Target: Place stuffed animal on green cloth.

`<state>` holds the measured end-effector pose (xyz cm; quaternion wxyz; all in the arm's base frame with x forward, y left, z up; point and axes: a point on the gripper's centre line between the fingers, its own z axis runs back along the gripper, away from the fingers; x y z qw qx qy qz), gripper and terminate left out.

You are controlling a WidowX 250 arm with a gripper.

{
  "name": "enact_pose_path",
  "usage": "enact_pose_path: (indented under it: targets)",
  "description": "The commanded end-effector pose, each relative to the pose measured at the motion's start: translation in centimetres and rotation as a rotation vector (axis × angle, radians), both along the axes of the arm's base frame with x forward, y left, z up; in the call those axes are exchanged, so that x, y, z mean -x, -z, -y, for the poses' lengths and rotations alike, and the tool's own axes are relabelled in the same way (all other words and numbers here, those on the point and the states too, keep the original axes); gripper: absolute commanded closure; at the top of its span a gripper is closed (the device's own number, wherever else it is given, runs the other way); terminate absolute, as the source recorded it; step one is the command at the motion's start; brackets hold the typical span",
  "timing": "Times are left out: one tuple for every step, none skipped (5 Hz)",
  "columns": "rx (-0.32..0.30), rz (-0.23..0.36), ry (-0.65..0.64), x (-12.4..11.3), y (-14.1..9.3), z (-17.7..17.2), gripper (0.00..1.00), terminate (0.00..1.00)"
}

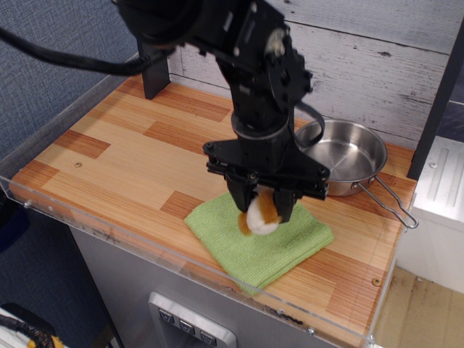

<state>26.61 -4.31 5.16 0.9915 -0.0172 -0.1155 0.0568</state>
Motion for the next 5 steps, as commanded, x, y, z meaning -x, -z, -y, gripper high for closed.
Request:
enact_pose_path:
  targets:
    - [-0.005, -0.011, -0.002, 1.5, 0.8, -1.0, 1.0, 0.0]
    - [0.017, -0.046, -0.021, 2.0, 1.6, -1.1, 1.0, 0.0]
    - [-0.016, -0.066, -0.067, 2.1, 0.8, -1.4, 0.0, 0.0]
    - [-0.005, -0.074, -0.077, 2.2, 0.9, -1.4, 0.0, 0.0]
    - [-0.006, -0.055, -0.106, 2.1, 0.2, -1.7, 0.0, 0.0]
